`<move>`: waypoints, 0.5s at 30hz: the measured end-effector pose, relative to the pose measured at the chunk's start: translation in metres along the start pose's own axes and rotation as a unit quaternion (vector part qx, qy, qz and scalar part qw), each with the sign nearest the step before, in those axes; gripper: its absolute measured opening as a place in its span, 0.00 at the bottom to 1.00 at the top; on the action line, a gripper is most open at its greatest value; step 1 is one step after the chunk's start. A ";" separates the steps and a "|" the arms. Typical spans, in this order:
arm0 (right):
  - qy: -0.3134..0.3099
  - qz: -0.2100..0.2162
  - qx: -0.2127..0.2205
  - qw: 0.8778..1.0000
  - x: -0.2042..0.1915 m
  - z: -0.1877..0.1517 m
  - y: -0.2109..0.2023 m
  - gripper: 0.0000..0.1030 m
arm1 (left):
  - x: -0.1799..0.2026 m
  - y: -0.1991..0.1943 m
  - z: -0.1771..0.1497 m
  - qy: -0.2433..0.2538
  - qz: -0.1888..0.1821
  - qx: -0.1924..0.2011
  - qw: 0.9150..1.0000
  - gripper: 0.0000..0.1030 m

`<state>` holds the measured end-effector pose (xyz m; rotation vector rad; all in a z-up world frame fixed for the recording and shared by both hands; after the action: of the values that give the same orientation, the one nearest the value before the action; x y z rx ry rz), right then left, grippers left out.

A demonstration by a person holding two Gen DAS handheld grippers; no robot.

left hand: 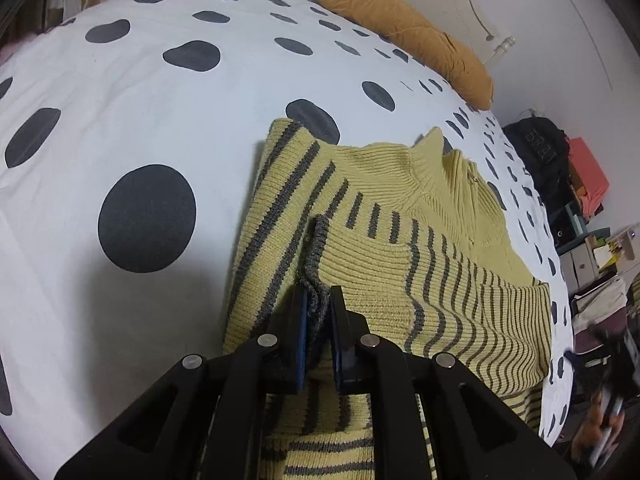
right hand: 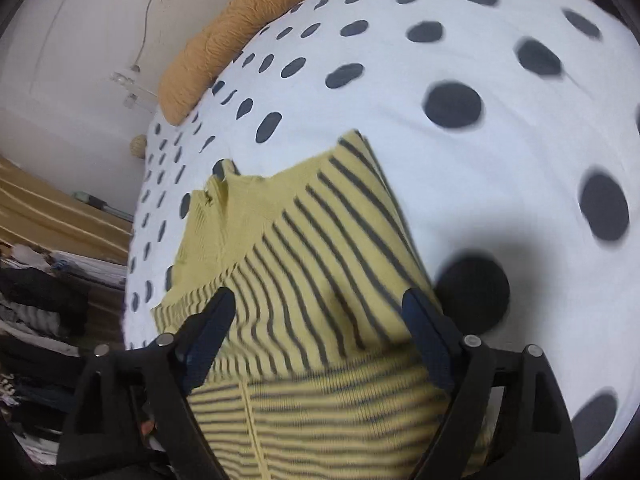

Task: Fold large clothes

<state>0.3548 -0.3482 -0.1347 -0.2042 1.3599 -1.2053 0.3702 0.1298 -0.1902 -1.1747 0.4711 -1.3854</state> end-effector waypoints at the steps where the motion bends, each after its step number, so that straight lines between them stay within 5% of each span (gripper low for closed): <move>1: -0.002 -0.012 0.003 1.000 -0.002 0.011 0.007 0.83 | -0.001 0.000 -0.002 0.003 0.000 -0.001 1.000 0.11; 4: -0.012 -0.069 -0.027 0.997 -0.004 0.041 0.044 0.78 | -0.002 0.000 -0.002 0.003 0.000 -0.008 1.000 0.11; 8: -0.035 -0.160 -0.076 0.984 0.012 0.062 0.094 0.52 | 0.000 0.002 -0.002 0.008 0.002 -0.010 1.000 0.11; 10: -0.063 -0.206 -0.088 0.973 0.018 0.065 0.108 0.16 | 0.000 0.003 -0.002 0.007 -0.001 -0.011 1.000 0.11; 12: -0.097 -0.229 -0.085 0.965 0.021 0.066 0.112 0.10 | 0.001 0.003 -0.002 0.002 -0.005 -0.012 1.000 0.11; 15: -0.076 -0.206 -0.058 0.974 0.024 0.073 0.090 0.08 | 0.004 0.001 -0.001 -0.004 -0.018 -0.012 1.000 0.14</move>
<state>0.4559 -0.3635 -0.1935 -0.6752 1.2902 -1.4196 0.3702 0.1258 -0.1898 -1.2114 0.4646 -1.4088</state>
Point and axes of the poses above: each gripper's, at about its wrist camera, not at the fingertips, and y roughly the way its jaws point, x to its right, z to its top, the point moved 8 cm from there along y, roughly the way its jaws point, and after that the axes turned 5 degrees about z, right-handed, at the moved point
